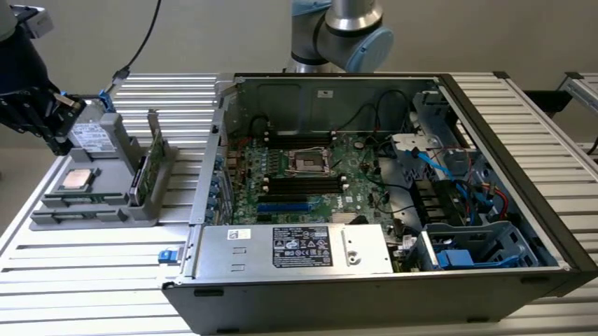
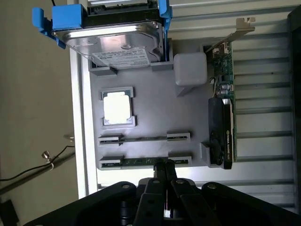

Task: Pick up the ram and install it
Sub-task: 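Pick up the ram and move it above insertion slot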

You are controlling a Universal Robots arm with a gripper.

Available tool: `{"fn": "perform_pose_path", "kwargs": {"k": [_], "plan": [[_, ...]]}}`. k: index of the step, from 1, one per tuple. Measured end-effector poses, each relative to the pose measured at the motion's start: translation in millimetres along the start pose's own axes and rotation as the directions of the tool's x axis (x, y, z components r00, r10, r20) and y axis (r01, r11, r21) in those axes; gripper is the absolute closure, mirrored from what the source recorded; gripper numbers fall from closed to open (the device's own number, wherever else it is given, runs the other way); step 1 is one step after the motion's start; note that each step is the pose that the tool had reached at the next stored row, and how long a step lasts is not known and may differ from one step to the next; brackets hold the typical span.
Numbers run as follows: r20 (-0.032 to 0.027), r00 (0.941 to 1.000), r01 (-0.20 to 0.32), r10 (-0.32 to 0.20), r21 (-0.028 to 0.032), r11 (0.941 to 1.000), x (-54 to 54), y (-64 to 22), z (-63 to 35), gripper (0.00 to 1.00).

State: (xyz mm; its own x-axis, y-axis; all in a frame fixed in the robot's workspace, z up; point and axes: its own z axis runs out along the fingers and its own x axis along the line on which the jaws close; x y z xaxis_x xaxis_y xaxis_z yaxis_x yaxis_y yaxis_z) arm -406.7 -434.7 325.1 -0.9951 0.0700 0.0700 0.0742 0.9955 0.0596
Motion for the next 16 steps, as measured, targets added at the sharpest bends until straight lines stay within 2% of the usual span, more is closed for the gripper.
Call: {"fn": "perform_pose_path", "kwargs": {"k": [8,12,16], "plan": [[-0.0003,1.0000,0.005,-0.005,0.0003,1.0000,-0.3,0.0,0.4,0.90],[-0.0040,0.9974,0.072,-0.072,0.0049,0.9974,-0.6,-0.3,4.2,0.90],[-0.0091,0.9894,0.145,-0.145,0.0096,0.9894,-0.8,-0.5,8.0,0.90]]}}
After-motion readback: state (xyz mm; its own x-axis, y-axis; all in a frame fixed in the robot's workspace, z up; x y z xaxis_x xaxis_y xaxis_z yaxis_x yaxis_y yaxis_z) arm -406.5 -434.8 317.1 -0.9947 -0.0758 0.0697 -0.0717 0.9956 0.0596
